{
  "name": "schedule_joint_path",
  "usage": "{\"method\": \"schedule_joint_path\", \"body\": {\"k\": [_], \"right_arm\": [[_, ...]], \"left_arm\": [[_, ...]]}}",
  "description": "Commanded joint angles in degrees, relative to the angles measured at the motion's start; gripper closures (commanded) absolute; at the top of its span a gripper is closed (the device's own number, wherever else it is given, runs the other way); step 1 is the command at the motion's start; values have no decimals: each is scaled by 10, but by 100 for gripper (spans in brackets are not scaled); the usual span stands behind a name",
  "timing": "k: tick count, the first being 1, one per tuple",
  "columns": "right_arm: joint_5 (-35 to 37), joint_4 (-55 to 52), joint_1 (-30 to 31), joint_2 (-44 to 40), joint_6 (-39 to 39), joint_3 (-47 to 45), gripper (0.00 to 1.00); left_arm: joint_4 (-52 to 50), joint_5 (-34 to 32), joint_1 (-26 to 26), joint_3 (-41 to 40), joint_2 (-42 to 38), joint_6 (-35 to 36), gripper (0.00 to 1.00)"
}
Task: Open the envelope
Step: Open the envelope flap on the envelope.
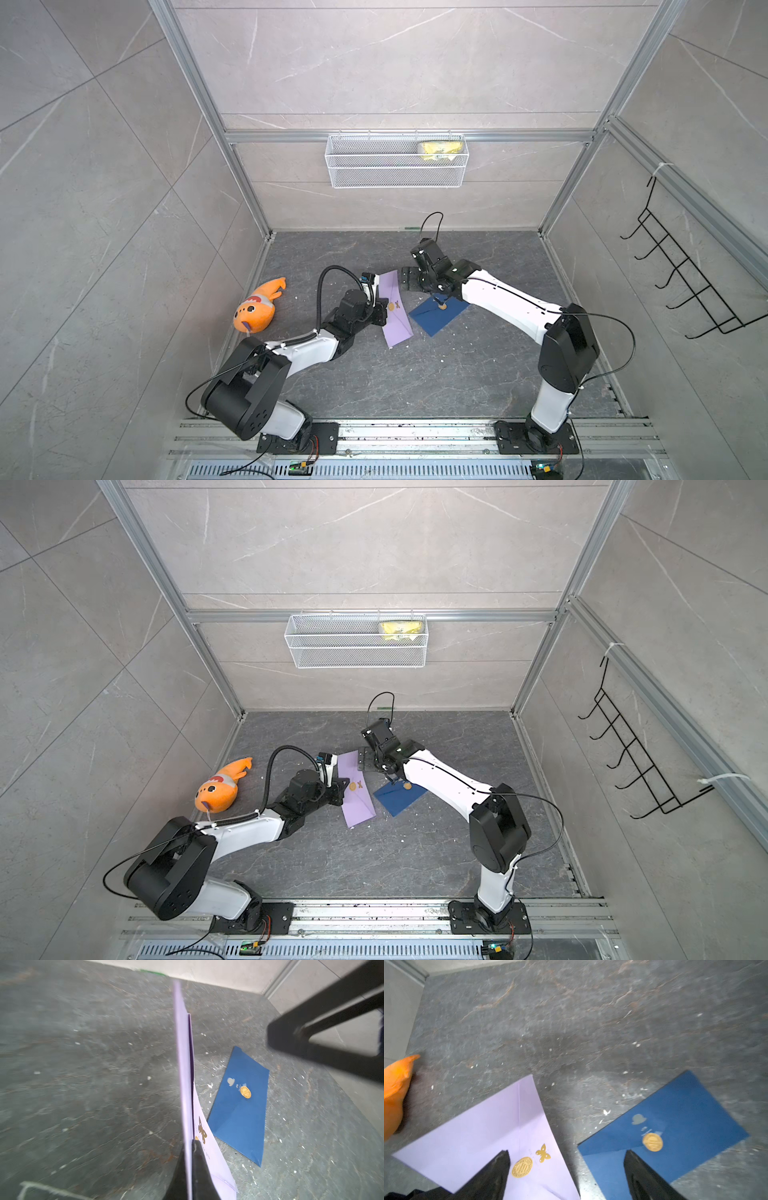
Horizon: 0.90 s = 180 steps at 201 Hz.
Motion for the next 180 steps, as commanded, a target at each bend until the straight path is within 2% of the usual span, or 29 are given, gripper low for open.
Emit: {"method": "schedule_joint_path", "body": {"k": [1,40,57,109,180], "right_arm": [[-48,20,8,26,-1,51,14],[-77,25,17,45,-5,86,17],[-95,37,19,45,-4,96,19],[-82,13,42,76,-25,149,28],[-42,-21,51,94,-67,188,31]], "left_arm": [[56,-101,-3,-33,-63,23,100],[74,-175,-4,-101,-173,14,100],[71,-180,-5,-109,-193,13,100],[49,-127,-20,-79,-156,21,100],[22,-103,-20,-49,-122,19,100]]}}
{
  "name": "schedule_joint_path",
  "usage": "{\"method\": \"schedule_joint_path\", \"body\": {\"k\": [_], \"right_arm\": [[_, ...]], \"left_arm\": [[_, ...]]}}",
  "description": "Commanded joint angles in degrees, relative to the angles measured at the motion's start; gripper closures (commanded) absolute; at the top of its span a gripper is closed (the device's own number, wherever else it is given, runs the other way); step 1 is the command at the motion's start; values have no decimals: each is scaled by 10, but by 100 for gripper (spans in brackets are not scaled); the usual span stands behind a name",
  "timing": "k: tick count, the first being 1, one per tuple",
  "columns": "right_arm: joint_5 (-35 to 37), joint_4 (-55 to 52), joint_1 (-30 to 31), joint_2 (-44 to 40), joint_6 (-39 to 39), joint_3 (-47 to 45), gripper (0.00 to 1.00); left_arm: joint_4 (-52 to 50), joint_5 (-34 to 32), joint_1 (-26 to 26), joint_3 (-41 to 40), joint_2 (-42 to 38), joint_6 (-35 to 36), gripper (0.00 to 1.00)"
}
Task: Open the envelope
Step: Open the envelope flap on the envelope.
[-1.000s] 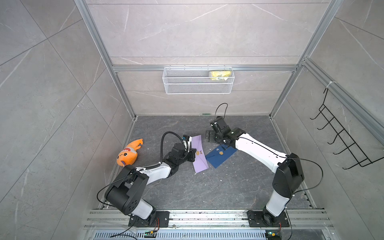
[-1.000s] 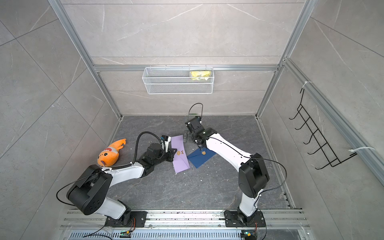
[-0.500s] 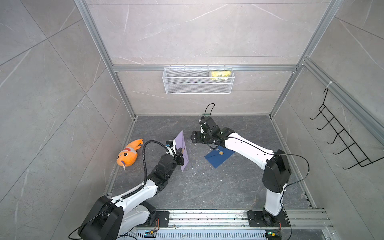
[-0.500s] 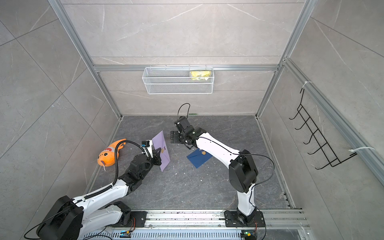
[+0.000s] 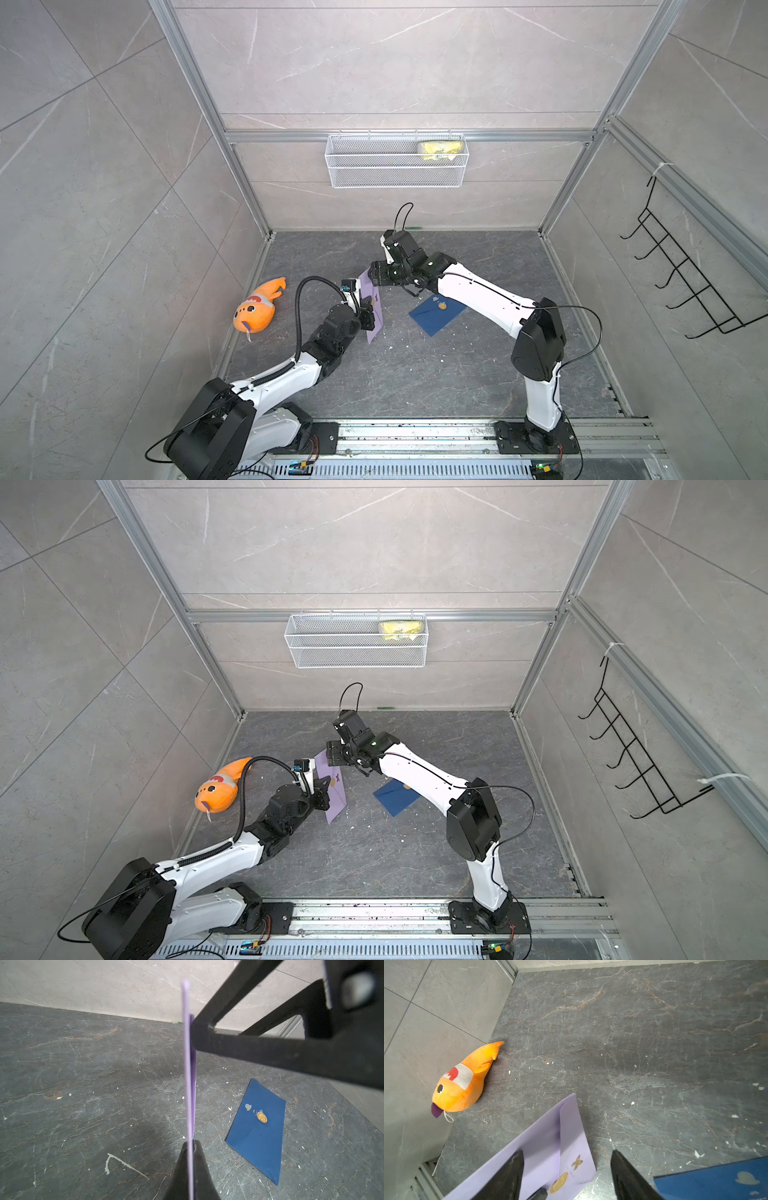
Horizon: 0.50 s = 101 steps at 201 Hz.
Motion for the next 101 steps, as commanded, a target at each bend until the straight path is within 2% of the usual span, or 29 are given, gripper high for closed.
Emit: {"method": "schedule_joint_path", "body": {"k": [1,63,101], "right_arm": [[31,-22,4,4,-25,21,31],[93,-73,24,56,-23,81,42],[154,-143,46,103,-22,154,46]], "left_arm": [[1,13,-1,27,10,11,100],[-12,10,-1,29,-6,16,100],[-11,7,-1,27,-8,21,100]]}}
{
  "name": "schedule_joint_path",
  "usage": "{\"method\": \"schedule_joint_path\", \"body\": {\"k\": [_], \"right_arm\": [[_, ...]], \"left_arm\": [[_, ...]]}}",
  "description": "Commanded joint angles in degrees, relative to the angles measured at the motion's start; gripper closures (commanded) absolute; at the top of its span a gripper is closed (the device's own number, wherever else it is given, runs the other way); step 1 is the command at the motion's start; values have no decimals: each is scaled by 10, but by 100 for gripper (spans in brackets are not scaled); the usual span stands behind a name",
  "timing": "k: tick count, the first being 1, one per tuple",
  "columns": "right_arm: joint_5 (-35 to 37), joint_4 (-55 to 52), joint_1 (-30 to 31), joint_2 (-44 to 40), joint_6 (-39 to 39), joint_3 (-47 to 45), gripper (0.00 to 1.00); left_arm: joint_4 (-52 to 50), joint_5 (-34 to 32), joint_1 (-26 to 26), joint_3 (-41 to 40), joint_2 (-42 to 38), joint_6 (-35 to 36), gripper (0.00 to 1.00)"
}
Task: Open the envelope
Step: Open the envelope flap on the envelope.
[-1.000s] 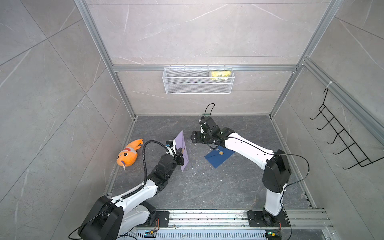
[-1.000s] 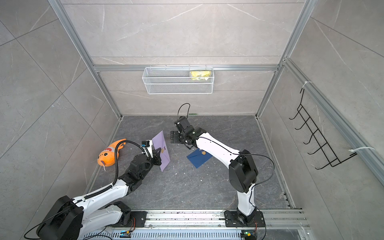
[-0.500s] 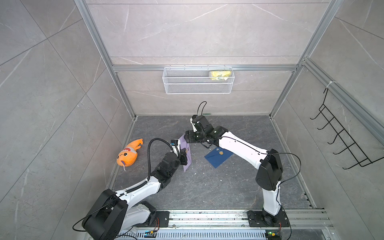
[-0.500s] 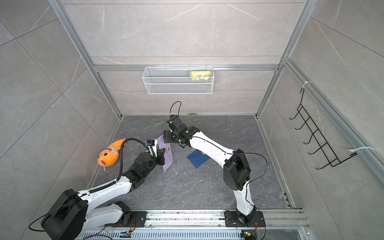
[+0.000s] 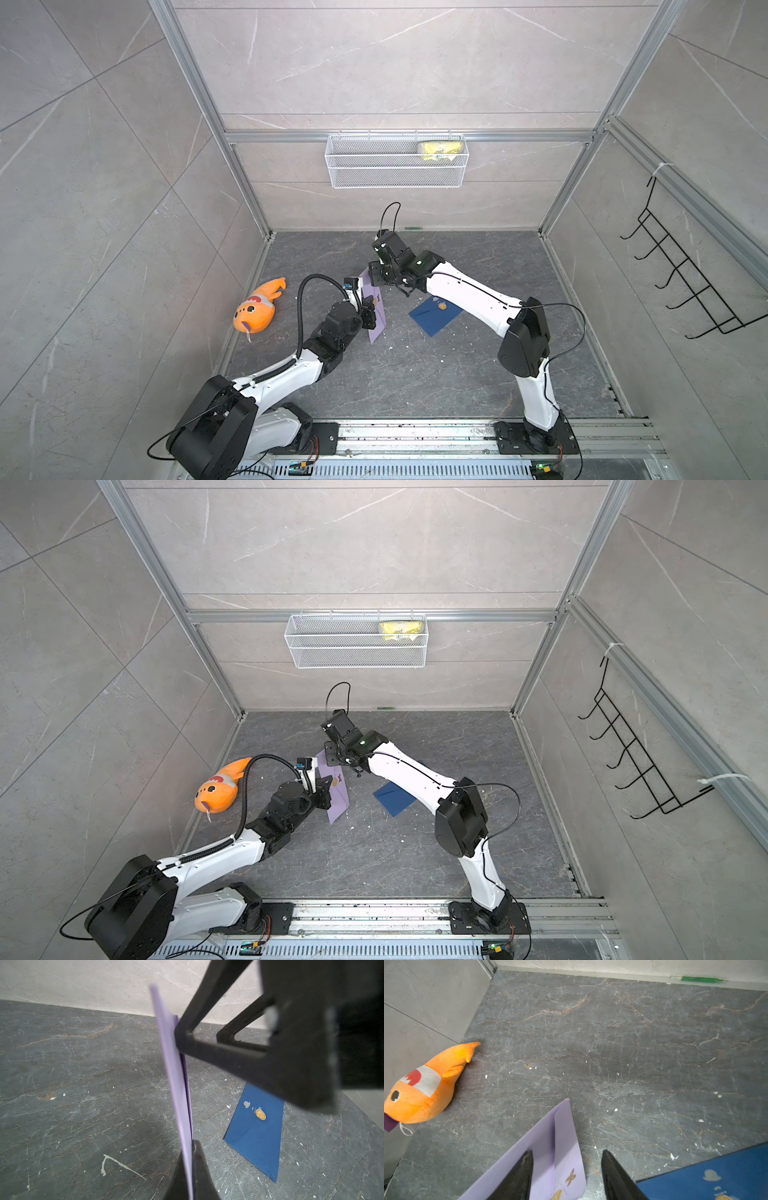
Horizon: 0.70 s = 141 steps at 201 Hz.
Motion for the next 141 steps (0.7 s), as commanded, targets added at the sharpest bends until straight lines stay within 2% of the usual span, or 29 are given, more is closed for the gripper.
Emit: {"method": "schedule_joint_path", "body": {"k": [1,41,91,118,141], "right_arm": [[59,-69,16,32,-2,46,46],[110,-84,27,45,3,58,46],[179,-147,28,79,-1,117,46],[182,-143,28,79,0,114,46],[154,-141,28,86,16,115,47]], "left_arm": [[6,-1,-1,13,-15,19,100],[5,2,-2,13,-19,23,100],[5,1,-4,12,-24,30,100],[4,-3,-5,11,-24,31,100],[11,-9,-5,6,-27,33,100]]}}
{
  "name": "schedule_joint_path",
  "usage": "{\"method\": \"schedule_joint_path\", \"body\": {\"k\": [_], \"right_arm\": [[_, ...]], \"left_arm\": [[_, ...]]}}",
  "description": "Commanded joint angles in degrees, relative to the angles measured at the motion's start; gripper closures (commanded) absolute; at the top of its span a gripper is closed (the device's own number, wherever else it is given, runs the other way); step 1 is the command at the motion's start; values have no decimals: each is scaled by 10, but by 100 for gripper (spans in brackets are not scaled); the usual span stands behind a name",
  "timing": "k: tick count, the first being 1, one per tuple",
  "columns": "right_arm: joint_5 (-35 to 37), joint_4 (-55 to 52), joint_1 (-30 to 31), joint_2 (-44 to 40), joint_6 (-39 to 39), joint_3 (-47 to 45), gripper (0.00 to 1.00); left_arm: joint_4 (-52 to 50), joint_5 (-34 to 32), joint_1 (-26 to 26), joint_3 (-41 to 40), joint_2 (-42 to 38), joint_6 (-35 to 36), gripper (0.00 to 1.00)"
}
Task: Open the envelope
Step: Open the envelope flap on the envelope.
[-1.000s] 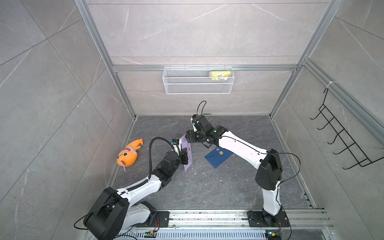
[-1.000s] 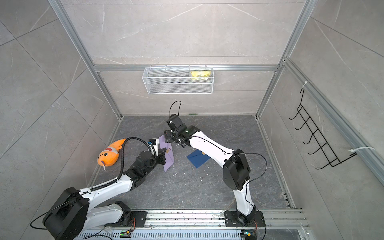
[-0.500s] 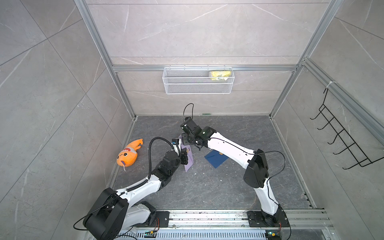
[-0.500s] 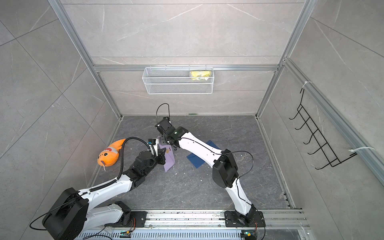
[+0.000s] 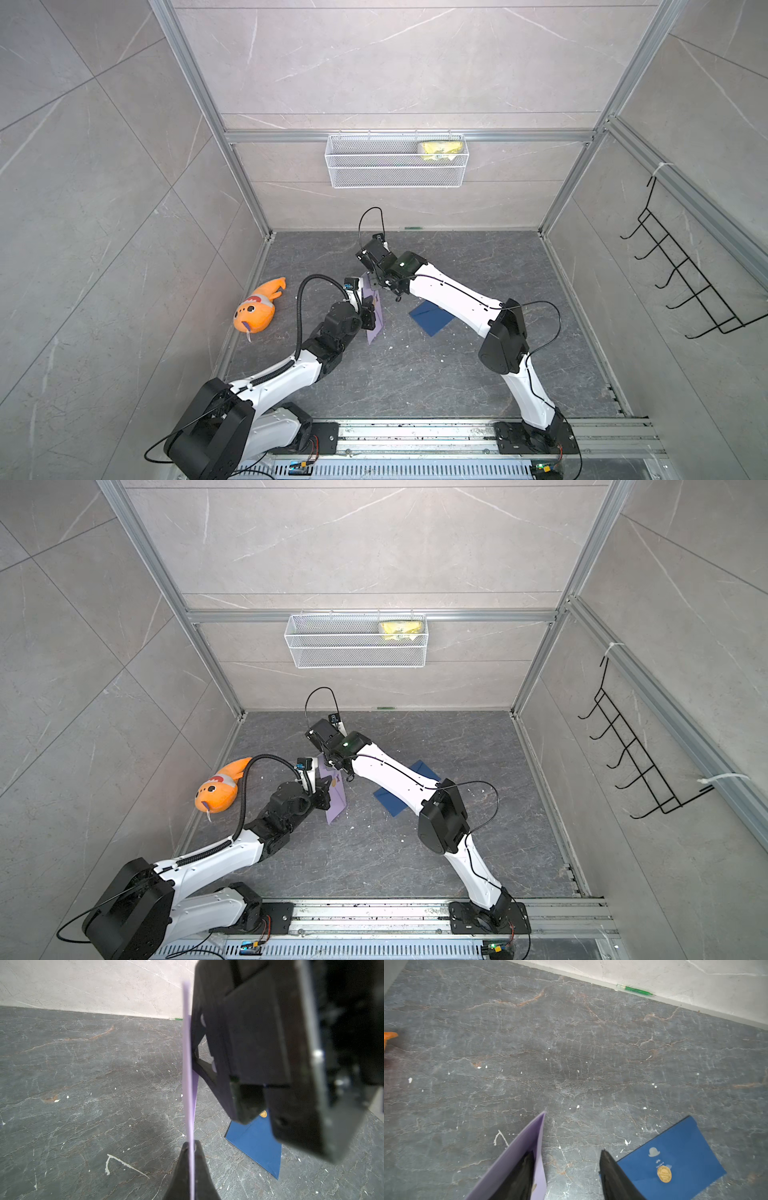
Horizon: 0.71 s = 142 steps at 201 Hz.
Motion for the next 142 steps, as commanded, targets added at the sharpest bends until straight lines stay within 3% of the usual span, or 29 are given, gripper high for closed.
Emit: {"method": "schedule_joint_path", "body": {"k": [1,65,142], "right_arm": [[-4,-21,3,17,17,14,47],[-86,-8,9,13,78,1,67],[-107,0,13,5,102,-18,79]], "left_arm": [[24,-8,-3,7,-16,18,100],[31,-4,-5,7,-6,19,100],[38,-10,-5,1,-11,18,100]]}}
